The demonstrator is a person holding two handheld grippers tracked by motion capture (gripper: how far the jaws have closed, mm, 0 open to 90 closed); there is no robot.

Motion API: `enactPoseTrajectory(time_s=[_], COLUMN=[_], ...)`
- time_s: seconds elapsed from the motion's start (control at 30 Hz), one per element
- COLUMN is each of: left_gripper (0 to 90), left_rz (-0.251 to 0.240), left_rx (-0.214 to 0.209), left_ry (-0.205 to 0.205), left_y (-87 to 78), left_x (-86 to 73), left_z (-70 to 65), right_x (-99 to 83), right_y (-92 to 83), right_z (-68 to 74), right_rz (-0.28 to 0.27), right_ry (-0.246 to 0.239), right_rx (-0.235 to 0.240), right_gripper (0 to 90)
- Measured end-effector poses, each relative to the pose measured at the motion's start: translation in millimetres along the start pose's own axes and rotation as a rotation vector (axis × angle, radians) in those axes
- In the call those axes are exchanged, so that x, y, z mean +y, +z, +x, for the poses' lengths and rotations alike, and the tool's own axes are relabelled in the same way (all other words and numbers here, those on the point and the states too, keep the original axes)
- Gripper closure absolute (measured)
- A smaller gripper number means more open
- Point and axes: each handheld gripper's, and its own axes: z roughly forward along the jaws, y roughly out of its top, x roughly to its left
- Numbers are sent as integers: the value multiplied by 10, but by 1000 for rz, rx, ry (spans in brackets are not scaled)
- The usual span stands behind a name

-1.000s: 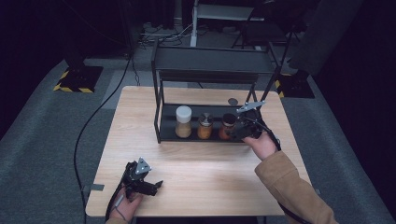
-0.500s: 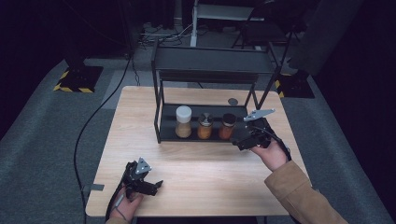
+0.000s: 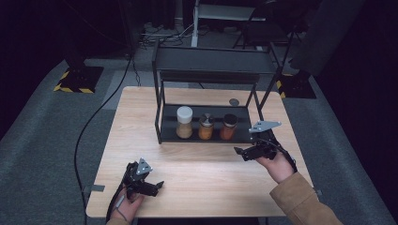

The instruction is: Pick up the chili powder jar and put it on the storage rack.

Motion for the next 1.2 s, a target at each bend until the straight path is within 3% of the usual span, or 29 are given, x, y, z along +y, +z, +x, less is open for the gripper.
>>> enactPoseTrajectory(time_s=[0.5,0.97,1.2], left_gripper=[1,1,1], left_rz=[1,0,0], left_rx=[1,1,1], left_ry=[0,-2,-2], left_y=[1,2,2], left_x=[3,3,3], left_z=[-1,-3,-3], right_x=[-339,-595,-685], right_y=[185,429,512], right_z=[-18,-63,-59], right_rz=[39,80,106], right_ry=[5,-15,-6], right_rx=[29,103,105], right_gripper=[6,17,18])
